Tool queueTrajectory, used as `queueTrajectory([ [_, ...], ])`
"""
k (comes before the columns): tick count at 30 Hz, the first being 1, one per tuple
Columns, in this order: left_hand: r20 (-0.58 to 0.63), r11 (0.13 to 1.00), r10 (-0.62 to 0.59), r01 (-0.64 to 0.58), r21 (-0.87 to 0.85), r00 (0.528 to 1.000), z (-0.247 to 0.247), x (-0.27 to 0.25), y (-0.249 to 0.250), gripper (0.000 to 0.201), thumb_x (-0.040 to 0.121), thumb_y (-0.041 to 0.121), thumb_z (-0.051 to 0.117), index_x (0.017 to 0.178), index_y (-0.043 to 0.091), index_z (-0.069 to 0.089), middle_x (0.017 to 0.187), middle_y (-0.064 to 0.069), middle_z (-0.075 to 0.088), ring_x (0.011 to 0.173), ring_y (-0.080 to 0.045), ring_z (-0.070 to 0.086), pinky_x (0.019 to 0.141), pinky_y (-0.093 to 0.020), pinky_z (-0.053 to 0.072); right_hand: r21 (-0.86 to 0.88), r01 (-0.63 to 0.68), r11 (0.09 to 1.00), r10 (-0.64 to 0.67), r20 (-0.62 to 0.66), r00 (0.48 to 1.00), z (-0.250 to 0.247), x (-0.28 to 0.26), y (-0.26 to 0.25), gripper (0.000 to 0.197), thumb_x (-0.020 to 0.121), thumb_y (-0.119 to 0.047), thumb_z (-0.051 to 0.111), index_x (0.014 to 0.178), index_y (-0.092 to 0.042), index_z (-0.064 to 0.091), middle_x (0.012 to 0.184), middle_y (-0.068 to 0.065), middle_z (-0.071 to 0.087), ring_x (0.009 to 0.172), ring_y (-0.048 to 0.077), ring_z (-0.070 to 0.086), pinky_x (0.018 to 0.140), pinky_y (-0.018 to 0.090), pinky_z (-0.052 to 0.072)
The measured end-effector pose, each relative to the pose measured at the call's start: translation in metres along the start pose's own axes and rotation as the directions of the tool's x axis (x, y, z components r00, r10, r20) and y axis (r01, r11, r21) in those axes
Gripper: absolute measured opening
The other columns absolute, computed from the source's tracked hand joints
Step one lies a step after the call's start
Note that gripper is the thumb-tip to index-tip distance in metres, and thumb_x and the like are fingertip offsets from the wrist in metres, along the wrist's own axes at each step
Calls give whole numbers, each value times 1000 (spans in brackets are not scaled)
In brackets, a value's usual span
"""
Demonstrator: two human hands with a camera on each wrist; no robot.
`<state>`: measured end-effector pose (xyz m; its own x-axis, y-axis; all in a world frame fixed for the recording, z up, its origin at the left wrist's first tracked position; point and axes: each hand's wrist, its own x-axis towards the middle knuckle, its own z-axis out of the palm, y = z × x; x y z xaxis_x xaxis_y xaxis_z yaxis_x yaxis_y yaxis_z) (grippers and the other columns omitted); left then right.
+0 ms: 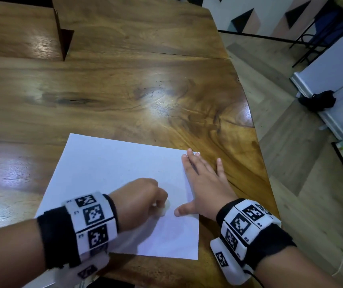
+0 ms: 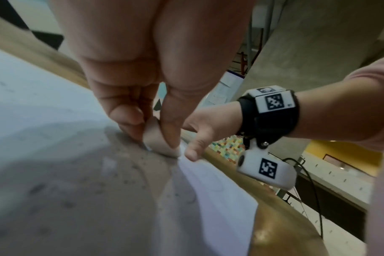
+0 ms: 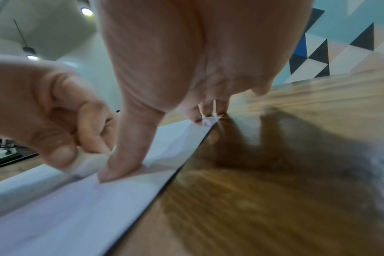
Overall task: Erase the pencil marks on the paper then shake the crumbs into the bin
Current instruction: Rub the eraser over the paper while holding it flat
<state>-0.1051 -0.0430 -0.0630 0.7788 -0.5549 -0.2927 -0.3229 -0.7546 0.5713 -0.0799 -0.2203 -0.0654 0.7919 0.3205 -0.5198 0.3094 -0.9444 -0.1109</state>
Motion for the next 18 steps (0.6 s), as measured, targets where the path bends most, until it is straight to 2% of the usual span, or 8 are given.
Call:
queueTrajectory([
  [2, 1, 999, -38, 38, 11, 999, -9, 10, -7, 12, 79, 15, 59, 85, 18, 68, 84, -3, 56, 82, -20, 54, 66, -20, 33, -2, -1, 1000, 1, -1, 1000, 0, 1, 0, 130, 64, -70, 66, 148, -20, -19, 153, -6, -31, 142, 11, -25, 113, 51, -17],
  [5, -231, 985, -167, 173, 5, 958, -22, 36, -27, 5, 80, 18, 61, 82, 16, 65, 74, 3, 45, 83, -27, 55, 68, -23, 34, -1, -5, 1000, 5, -4, 1000, 1, 1, 0, 130, 63, -70, 67, 148, -20, -19, 153, -7, -31, 142, 10, -25, 113, 51, -17],
  [7, -274, 982, -179, 187, 5, 945, -22, 37, -28, 6, 81, 21, 61, 79, 15, 63, 70, 6, 40, 76, -24, 49, 68, -25, 36, -1, -5, 1000, 5, -4, 1000, 1, 0, 0, 130, 63, -71, 66, 148, -21, -19, 153, -7, -31, 142, 10, -25, 113, 51, -17],
  [9, -158, 996, -85, 87, 11, 984, -12, 19, -20, 7, 79, 17, 58, 75, 15, 62, 71, 3, 45, 74, -21, 47, 67, -26, 37, -2, -3, 1000, 3, 0, 1000, 1, 1, 0, 130, 63, -71, 66, 148, -21, -18, 153, -7, -32, 141, 10, -25, 113, 51, -18],
  [11, -12, 1000, 24, -24, -20, 1000, 2, -7, -8, 8, 76, 14, 57, 77, 16, 64, 77, 4, 50, 76, -19, 54, 70, -26, 42, -4, -1, 1000, 1, 0, 1000, 1, 1, 0, 130, 63, -71, 66, 148, -20, -19, 153, -6, -32, 142, 10, -25, 113, 51, -18],
  [12, 45, 999, 41, -40, -29, 998, 5, -14, -6, 11, 76, 14, 57, 79, 18, 66, 79, 5, 51, 80, -17, 57, 71, -24, 42, -6, -2, 1000, 2, 1, 1000, 1, 1, 1, 130, 64, -71, 66, 148, -20, -19, 153, -6, -32, 142, 11, -25, 113, 51, -17],
  [14, 66, 1000, 19, -18, -17, 998, 1, -9, -10, 14, 77, 13, 57, 81, 21, 68, 82, 5, 53, 84, -17, 58, 71, -21, 39, -13, 0, 1000, 0, 6, 1000, 0, 1, 0, 130, 64, -71, 65, 148, -20, -19, 153, -6, -32, 142, 11, -25, 113, 51, -16],
  [18, -201, 996, -90, 94, 11, 975, -13, 17, -17, 8, 81, 18, 57, 77, 16, 63, 74, 4, 43, 76, -23, 50, 67, -25, 35, -16, -5, 1000, 5, 6, 1000, 1, 1, 0, 129, 64, -71, 65, 148, -20, -19, 153, -6, -32, 142, 11, -24, 113, 51, -16],
])
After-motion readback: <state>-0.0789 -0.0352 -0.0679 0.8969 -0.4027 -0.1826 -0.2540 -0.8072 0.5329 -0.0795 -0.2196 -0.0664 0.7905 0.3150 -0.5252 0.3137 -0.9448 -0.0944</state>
